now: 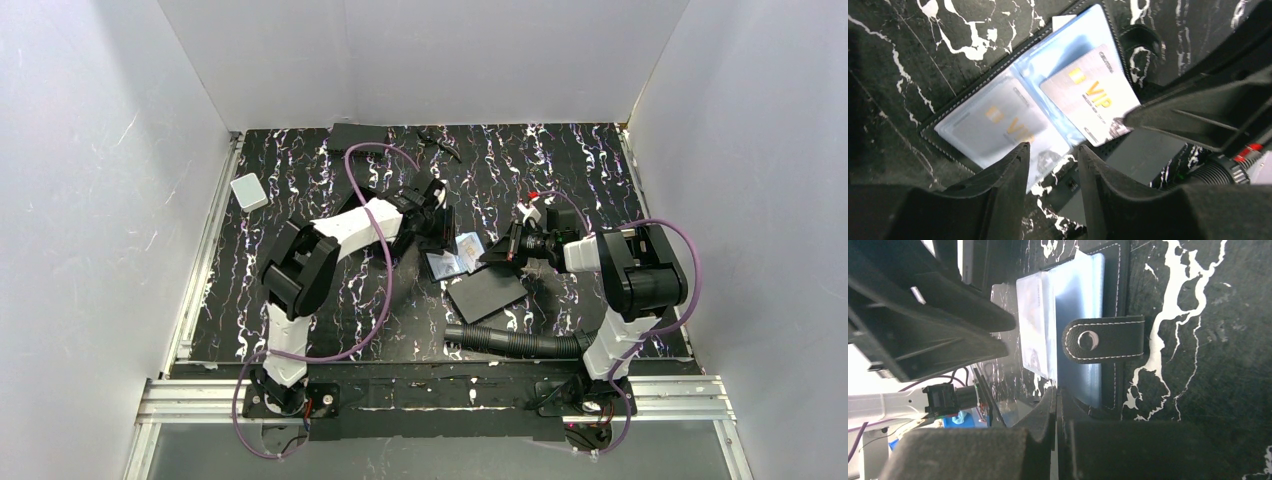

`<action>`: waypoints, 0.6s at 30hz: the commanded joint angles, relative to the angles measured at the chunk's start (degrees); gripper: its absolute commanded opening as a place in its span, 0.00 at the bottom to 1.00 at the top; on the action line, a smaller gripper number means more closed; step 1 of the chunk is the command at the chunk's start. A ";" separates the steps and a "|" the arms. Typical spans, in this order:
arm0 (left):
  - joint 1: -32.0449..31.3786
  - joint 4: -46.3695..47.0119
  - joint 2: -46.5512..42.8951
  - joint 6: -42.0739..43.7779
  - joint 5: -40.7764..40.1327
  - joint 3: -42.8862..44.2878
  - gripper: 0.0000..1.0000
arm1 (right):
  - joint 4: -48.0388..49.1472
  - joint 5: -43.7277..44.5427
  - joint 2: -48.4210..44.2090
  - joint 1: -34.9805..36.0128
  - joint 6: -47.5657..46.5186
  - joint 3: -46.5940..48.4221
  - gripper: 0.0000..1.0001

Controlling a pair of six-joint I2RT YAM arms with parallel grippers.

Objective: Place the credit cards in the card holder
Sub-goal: Insert the credit card into the card holder.

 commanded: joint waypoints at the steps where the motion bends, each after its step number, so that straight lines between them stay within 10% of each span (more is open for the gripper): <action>1: -0.04 1.20 2.68 0.21 0.87 -0.50 0.38 | 3.36 -2.45 -0.54 -0.19 0.34 1.48 0.01; 18: 3.22 -9.47 4.46 3.44 -7.41 -6.80 0.19 | 4.31 -3.84 2.06 0.60 0.87 1.57 0.01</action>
